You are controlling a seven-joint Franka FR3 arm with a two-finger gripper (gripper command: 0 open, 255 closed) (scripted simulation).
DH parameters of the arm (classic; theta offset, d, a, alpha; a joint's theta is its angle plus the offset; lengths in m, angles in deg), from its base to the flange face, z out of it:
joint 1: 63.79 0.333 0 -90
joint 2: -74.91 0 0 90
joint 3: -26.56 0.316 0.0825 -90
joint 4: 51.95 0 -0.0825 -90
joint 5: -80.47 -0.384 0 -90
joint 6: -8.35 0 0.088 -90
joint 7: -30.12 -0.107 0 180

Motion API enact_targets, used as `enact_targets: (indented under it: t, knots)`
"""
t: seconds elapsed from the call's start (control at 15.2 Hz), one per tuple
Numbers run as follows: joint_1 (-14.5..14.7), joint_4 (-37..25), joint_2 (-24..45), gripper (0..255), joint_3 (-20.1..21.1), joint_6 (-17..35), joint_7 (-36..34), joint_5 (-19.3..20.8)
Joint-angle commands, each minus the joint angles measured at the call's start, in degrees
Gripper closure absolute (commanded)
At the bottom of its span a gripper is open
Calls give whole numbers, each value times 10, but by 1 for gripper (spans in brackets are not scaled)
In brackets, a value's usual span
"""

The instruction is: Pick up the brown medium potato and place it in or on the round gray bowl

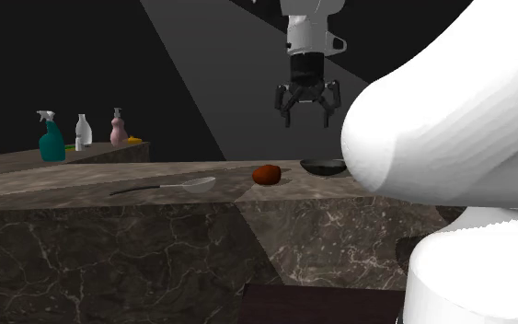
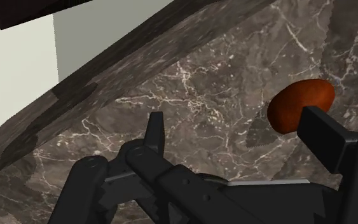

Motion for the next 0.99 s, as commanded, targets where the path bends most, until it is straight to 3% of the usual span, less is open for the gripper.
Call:
enact_targets:
  t: [0.0,0.4,0.59,0.79,0.92]
  knots:
    - [-5,-2,29,0,31,35,-53,-5]
    - [-38,-37,147,0,121,132,-215,22]
    - [-63,-70,218,0,164,171,-310,67]
    - [-82,-112,300,0,199,197,-419,139]
    - [-82,-118,321,0,201,207,-443,160]
